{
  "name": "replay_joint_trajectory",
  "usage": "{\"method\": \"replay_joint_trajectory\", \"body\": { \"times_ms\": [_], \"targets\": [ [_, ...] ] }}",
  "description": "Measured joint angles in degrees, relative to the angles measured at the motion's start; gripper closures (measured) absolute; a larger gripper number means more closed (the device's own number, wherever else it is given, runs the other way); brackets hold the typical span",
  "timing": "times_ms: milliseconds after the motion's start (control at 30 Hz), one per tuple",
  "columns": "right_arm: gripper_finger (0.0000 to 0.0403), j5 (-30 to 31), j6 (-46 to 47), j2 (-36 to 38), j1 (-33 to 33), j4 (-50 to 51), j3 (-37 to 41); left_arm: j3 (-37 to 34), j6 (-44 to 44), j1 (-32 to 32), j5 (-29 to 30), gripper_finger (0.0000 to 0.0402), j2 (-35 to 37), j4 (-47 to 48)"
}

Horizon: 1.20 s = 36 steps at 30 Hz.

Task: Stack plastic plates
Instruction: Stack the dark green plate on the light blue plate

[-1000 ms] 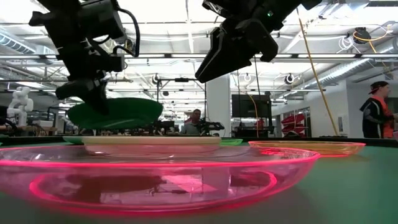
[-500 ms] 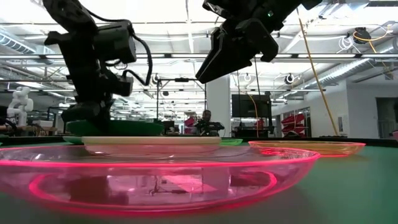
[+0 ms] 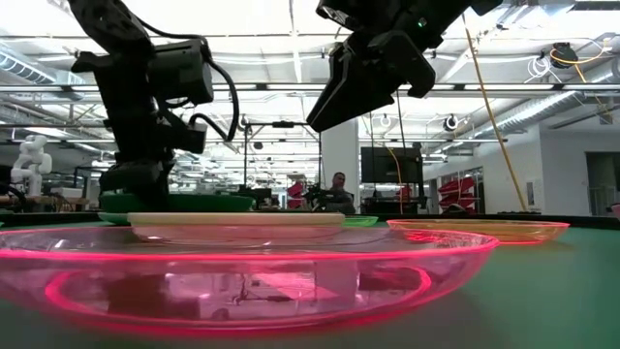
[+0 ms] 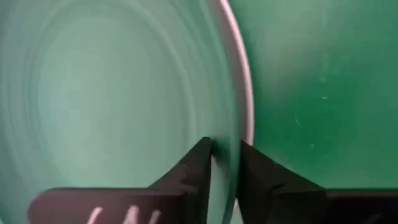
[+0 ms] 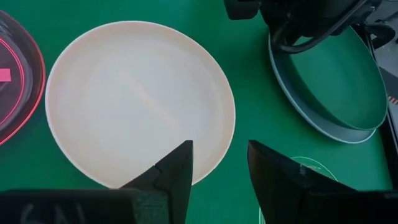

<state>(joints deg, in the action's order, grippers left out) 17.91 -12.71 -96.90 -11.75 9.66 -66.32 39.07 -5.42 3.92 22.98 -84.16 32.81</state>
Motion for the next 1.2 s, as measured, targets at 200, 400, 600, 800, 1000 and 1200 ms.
{"method": "replay_joint_trajectory", "body": {
  "times_ms": [200,400,600,800,1000,1200],
  "targets": [
    [0.0259,0.0,0.04,-0.02,0.0,0.01,0.0,0.02,-1.12,0.66,3.54,0.0248,0.0,-0.19],
    [0.0259,0.0,0.04,-0.02,0.0,0.01,0.0,1.47,-1.93,0.37,5.35,0.0221,0.0,-0.56],
    [0.0259,0.0,0.7,-0.02,0.0,0.04,0.0,1.75,-2.85,-0.64,4.66,0.022,0.0,-0.46],
    [0.0259,0.0,0.7,-0.02,0.0,0.1,0.0,1.75,-2.64,-0.63,-0.15,0.022,0.05,-1.11],
    [0.0259,0.0,0.7,-0.02,0.0,0.16,0.0,1.75,-1.88,-0.67,-2.38,0.0222,0.0,-3.64],
    [0.0259,0.0,0.7,-0.02,0.0,0.49,0.0,1.75,0.13,-0.67,-2.41,0.026,0.0,-3.92]
  ]
}}
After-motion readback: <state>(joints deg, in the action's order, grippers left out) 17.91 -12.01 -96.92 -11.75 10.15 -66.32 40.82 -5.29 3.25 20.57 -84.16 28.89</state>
